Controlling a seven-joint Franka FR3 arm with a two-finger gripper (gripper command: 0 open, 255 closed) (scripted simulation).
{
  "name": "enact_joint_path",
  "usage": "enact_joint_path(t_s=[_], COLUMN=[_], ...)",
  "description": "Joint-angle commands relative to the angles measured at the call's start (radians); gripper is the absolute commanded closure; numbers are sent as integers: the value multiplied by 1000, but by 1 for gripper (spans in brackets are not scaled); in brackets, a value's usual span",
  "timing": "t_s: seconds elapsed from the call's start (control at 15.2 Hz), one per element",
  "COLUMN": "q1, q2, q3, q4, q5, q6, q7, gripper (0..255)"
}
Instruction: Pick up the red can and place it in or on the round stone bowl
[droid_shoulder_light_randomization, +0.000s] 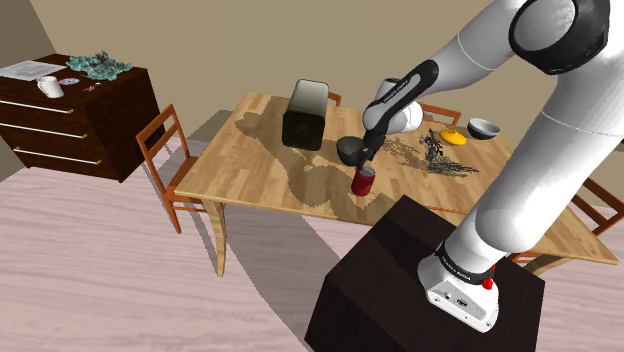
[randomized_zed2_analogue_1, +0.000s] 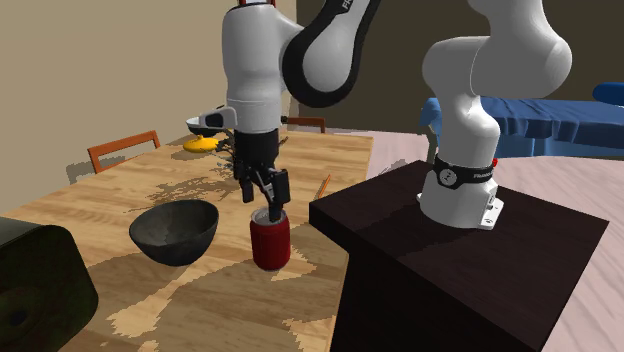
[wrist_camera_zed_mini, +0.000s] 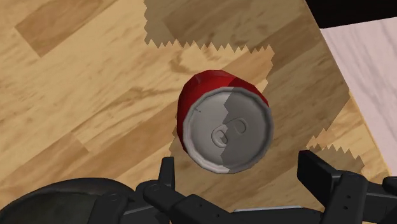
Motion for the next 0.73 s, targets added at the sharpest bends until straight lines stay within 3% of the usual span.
enact_joint_path(t_s=[0.0,0.4,0.66], q1=[-3,-30,-31], q2=[44,148,147], q3=[11,56,58], q4=[13,26,26], q5=[41,137,136], q6=[29,114,114], q7=[-32,-102,-102], gripper=[0,0,0])
